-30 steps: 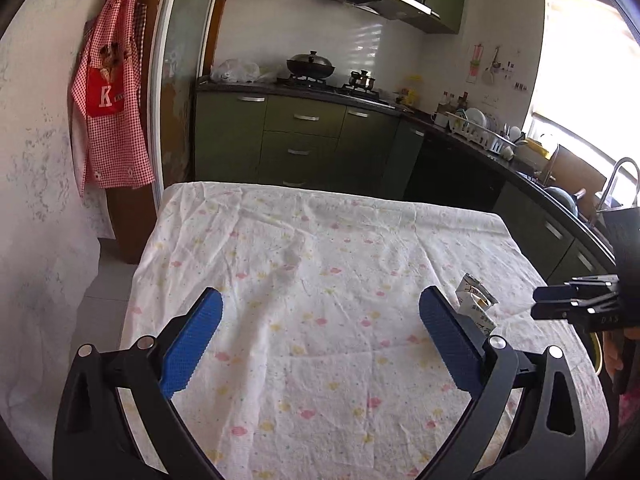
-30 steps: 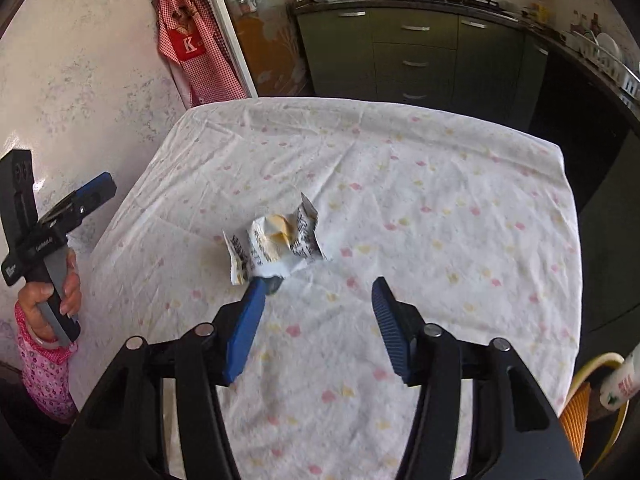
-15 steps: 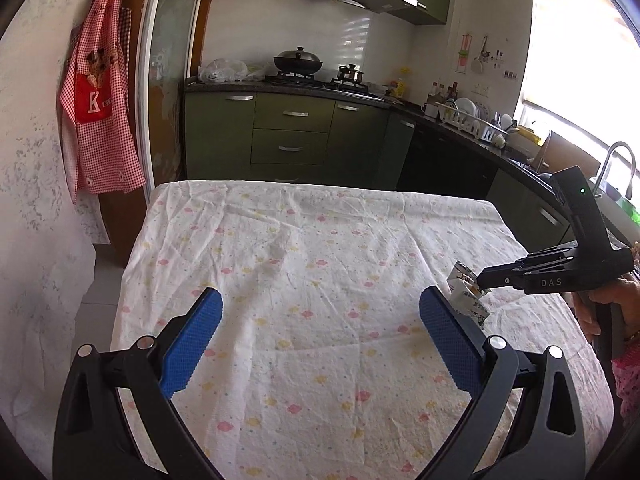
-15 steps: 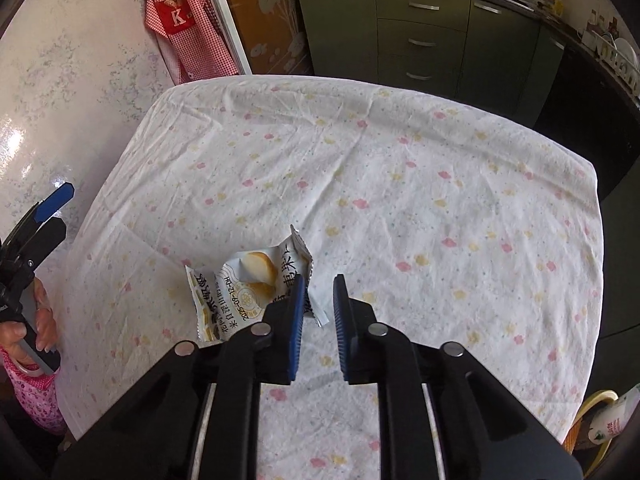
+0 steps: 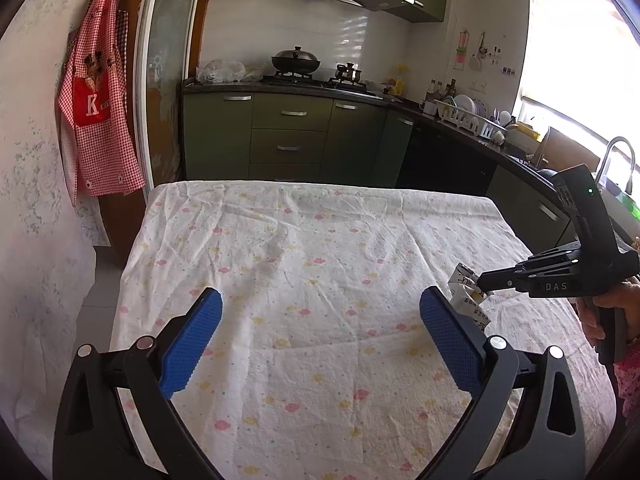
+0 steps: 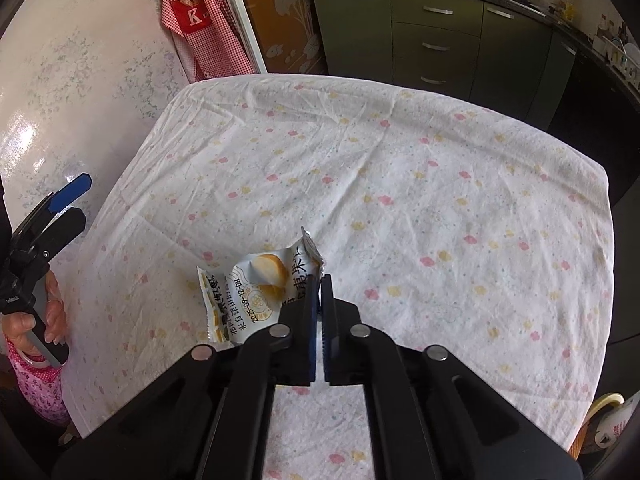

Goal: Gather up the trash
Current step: 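Carry the snack wrapper over the bin and open the right tool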

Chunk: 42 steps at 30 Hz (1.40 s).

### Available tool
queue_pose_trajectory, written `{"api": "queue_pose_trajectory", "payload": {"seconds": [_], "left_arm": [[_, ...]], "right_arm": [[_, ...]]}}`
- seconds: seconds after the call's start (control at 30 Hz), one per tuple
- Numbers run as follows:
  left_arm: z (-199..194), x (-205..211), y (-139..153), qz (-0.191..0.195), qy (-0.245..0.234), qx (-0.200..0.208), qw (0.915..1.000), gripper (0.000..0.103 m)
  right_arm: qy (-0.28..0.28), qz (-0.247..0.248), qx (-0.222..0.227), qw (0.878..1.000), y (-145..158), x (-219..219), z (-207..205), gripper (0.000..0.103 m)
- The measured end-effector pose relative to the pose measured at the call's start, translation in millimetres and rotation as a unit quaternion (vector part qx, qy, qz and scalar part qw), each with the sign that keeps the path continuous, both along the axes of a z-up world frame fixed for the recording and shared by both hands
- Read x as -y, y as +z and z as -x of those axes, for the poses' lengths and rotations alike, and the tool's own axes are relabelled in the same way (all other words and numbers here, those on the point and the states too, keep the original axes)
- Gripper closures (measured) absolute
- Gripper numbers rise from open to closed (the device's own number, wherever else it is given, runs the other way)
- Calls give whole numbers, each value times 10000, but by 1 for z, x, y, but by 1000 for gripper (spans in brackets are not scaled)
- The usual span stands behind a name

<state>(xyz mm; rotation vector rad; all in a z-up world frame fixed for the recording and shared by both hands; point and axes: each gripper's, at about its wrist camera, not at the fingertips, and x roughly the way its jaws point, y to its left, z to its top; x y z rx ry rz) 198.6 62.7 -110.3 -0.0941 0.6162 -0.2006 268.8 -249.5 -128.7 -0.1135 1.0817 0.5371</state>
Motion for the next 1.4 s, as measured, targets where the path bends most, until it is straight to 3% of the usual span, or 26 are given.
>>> {"api": "queue_pose_trajectory", "payload": {"seconds": [0.37, 0.63, 0.8, 1.07, 1.4], "left_arm": [[1, 1, -1, -39, -13, 5, 10000, 5], [0, 2, -2, -75, 6, -18, 10000, 5], [0, 3, -3, -97, 1, -24, 10000, 5], [-2, 4, -7, -179, -3, -81, 9998, 5], [-4, 7, -9, -236, -37, -110, 9997, 5]], "right_arm": [[-445, -82, 373, 9983, 25, 36, 23, 102], [-1144, -185, 690, 9909, 47, 101, 61, 102], [-1919, -106, 910, 9771, 60, 166, 97, 102], [-3335, 245, 905, 9381, 50, 277, 151, 102], [-3988, 551, 580, 9136, 12, 326, 176, 102]]}}
